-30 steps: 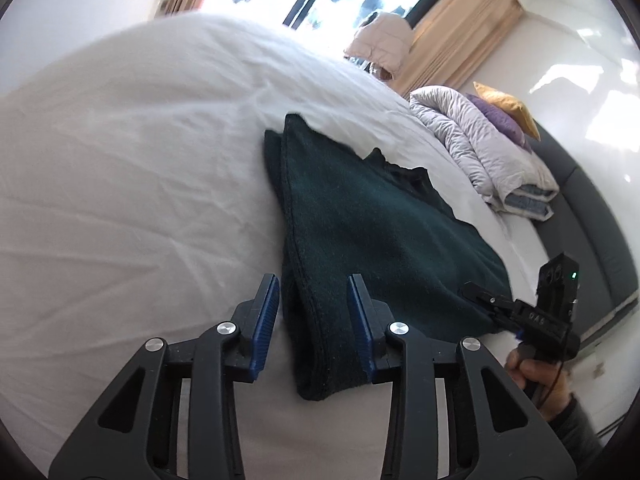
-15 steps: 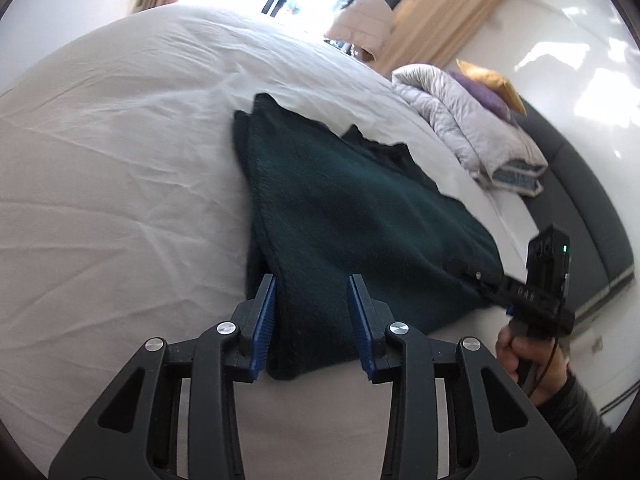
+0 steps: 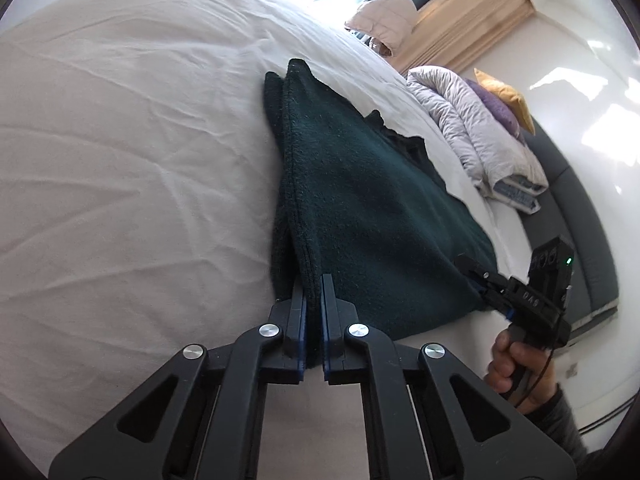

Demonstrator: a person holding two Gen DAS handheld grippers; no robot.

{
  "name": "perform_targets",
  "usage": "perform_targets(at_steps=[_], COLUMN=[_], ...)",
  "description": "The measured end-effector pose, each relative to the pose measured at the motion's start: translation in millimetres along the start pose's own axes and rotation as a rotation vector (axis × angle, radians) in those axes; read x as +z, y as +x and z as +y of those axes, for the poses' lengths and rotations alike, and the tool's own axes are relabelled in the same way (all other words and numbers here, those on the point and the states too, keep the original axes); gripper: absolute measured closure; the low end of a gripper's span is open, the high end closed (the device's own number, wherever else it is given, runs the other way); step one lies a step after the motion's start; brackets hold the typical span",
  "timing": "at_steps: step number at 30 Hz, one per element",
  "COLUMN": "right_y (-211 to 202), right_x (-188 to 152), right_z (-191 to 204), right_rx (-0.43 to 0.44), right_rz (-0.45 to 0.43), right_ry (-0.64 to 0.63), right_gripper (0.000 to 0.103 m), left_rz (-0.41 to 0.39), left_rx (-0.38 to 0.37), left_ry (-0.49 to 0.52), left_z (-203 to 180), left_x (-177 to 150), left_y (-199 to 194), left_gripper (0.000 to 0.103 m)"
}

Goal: Fold small clothes

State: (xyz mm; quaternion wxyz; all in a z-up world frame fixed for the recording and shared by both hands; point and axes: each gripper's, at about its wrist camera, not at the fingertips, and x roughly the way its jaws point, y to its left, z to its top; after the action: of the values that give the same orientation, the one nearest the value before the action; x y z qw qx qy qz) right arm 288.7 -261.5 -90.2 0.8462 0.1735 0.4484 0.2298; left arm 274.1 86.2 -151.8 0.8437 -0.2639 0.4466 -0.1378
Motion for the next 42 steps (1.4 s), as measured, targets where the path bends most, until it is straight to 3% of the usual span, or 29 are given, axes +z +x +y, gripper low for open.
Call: perform_targets(at_steps=[12,15,18,20,22,23,26,28,31,32,34,36,37,39,42], right_y=[7.9,3.9,-11.1,-13.3,-9.8,-9.7,-6.3,-0.5,6.5,9.6,13.7,10.1,5.8,-6.7,-29.4], right_x=[-8.4,-5.1,2.0,7.8,13.2,15.2,24.2,32.5,45.6,50.4,59.8,69.1,73.2,81.7,83.6], right_z=[10.6,10.0,8.0,4.2,-2.5,-5.3,-12.3,-18.6,-29.9,-37.7,-60.3,-86.3,-101.4,-144.9,-202.8], right_rx=[-0.064,-0.061,-0.038,-0.028,-0.036,-0.028,0.022,0.058,0.08,0.09,0.101,0.103,0.091,0.04,0.001], right_rz=[0.026,0.029,-0.025,-0.036,-0.025,-0.028,-0.039,-0.043,-0.045,-0.038,-0.029,-0.037,-0.053,-0.121,-0.217], right_ry=[-0.068,-0.065,-0.05,-0.045,-0.029,-0.02,0.007,0.026,0.077,0.095,0.146,0.211,0.249,0.368,0.549], right_gripper=[0.055,0.056,0.056,0.056,0.056,0.056,0.056,0.056,0.056,0.056,0.07,0.097,0.099,0.103,0.103], left_rz=[-0.025,-0.03,-0.038,-0.038,-0.053,-0.094,-0.218,-0.229,-0.136,-0.12,-0.033,0.004,0.001,0.001,-0.006], left_rx=[0.045,-0.008,-0.059,-0.03,0.084,0.128,0.151,0.117,0.102,0.122,0.19,0.252,0.246,0.165,0.153], left_ry=[0.008,-0.017,-0.055,-0.035,-0.001,0.044,0.171,0.282,0.412,0.415,0.42,0.39,0.352,0.268,0.266], left_z=[8.0,13.5,21.4,21.6,14.1,3.9,-40.6,-78.0,-117.5,-120.4,-116.5,-99.3,-85.2,-66.7,-55.7], left_x=[-24.1,-21.8,-21.4,-24.8,-25.2,-22.2,-2.1,14.7,38.0,44.8,60.0,66.5,68.9,71.2,69.7], left_y=[-11.7,-12.1,-25.5,-34.9,-47.4,-57.4,-74.9,-57.9,12.6,34.4,81.2,105.6,109.6,104.7,97.6], left_gripper=[0.099,0.097,0.095,0.095,0.095,0.095,0.095,0.095,0.095,0.095,0.095,0.095,0.095,0.095,0.095])
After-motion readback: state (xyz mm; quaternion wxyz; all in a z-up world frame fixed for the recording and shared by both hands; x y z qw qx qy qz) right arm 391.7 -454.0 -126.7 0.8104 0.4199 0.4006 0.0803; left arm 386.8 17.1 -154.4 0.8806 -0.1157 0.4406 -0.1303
